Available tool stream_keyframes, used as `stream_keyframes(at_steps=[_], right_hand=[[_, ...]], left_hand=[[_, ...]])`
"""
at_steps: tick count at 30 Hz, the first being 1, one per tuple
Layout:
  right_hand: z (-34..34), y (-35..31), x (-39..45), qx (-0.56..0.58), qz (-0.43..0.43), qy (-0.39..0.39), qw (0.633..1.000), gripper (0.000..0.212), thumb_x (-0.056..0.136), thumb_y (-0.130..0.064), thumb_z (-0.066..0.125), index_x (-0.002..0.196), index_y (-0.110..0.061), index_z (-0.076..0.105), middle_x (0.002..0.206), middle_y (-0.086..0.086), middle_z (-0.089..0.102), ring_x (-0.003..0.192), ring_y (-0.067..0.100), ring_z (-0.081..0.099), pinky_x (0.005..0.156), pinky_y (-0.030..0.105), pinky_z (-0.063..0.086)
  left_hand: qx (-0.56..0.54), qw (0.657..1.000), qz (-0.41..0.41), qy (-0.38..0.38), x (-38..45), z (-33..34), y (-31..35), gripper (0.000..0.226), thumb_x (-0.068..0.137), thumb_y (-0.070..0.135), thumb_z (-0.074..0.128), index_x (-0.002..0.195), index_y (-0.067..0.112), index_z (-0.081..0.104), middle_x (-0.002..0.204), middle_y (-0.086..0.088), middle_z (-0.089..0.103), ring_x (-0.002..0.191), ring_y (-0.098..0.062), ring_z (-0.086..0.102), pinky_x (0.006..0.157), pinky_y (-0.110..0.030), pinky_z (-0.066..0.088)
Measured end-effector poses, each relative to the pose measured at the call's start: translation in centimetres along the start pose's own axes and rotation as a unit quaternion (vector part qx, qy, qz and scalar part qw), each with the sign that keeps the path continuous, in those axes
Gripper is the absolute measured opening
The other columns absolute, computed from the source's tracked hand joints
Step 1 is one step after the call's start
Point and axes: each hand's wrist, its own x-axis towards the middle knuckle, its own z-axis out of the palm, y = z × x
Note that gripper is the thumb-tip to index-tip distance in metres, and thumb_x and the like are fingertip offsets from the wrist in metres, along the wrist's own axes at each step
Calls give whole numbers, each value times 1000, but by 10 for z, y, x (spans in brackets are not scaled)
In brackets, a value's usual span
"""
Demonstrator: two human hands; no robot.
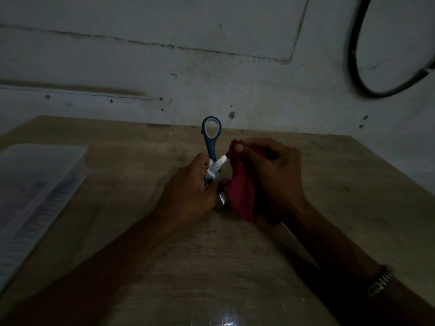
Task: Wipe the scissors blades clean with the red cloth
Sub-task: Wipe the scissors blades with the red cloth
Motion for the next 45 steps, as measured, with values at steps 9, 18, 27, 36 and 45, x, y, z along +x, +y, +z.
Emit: stream_keyframes(at_steps=[9, 18, 27, 36, 45], right_hand=[[14, 9, -3, -8, 16, -31, 999, 12, 83, -4, 85, 95, -5, 82, 90, 10, 81, 87, 29, 80, 86, 55, 63], [-2, 14, 12, 6, 5, 163, 987, 17, 89, -18, 83, 104, -11, 82, 94, 0, 81, 89, 12, 78, 81, 33, 65], [11, -3, -18, -176, -123, -58, 975, 15, 90, -15, 81, 104, -19, 80, 101, -11, 78, 96, 0, 73, 88, 18, 57], [15, 6, -6, -141, -90, -64, 984, 10, 86, -14, 86, 96, -13, 83, 89, -8, 79, 87, 6, 75, 81, 25, 60], [-15, 0, 19, -44, -9, 86, 995, 18, 86, -16, 85, 102, -10, 83, 95, 1, 82, 94, 16, 79, 91, 43, 63]], left_hand=[[-27, 999, 26, -10, 0, -3, 1, 25, 87, 29, 72, 103, 20, 55, 88, 3, 72, 76, -18, 71, 67, -52, 58], [36, 999, 33, 13, 0, 0, 2, 23, 92, 30, 72, 106, 20, 56, 88, 11, 67, 68, -1, 64, 56, -22, 50], [32, 999, 22, 14, -2, -1, 2, 29, 88, 24, 73, 112, 25, 58, 91, 10, 70, 75, -8, 68, 63, -32, 55], [-9, 999, 46, 7, -1, -1, -1, 22, 89, 26, 67, 108, 20, 58, 90, 11, 68, 80, -10, 69, 69, -44, 61], [15, 999, 36, 10, 0, -1, 5, 23, 90, 35, 73, 104, 23, 58, 92, 10, 69, 73, -2, 66, 57, -19, 46]])
